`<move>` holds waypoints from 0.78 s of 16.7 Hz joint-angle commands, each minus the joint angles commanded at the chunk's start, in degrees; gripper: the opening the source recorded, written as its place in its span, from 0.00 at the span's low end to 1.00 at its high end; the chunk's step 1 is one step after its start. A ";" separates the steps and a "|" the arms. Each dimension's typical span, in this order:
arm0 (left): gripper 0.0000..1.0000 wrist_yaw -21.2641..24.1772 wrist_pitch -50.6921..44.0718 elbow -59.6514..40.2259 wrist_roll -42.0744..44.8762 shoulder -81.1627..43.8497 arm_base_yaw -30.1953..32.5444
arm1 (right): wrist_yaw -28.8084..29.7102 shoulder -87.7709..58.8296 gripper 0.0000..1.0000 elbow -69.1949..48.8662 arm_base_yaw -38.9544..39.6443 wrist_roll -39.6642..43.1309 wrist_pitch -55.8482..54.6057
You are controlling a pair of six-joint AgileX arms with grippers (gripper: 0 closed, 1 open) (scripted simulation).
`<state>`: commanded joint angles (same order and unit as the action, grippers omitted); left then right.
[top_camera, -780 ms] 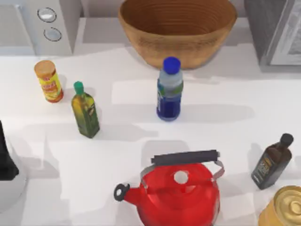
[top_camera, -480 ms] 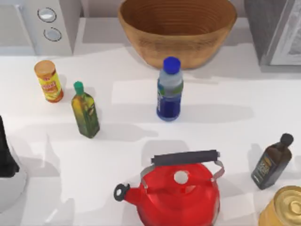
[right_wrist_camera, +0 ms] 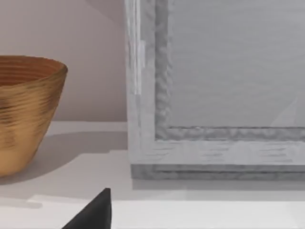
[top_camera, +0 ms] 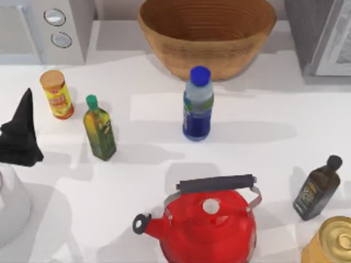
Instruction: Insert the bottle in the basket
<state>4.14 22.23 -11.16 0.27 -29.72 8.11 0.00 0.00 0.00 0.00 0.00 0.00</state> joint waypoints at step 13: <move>1.00 9.80 49.42 -20.95 0.27 -69.22 17.57 | 0.00 0.00 1.00 0.00 0.00 0.00 0.00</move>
<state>13.94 71.66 -32.11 0.54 -98.95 25.68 0.00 0.00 0.00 0.00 0.00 0.00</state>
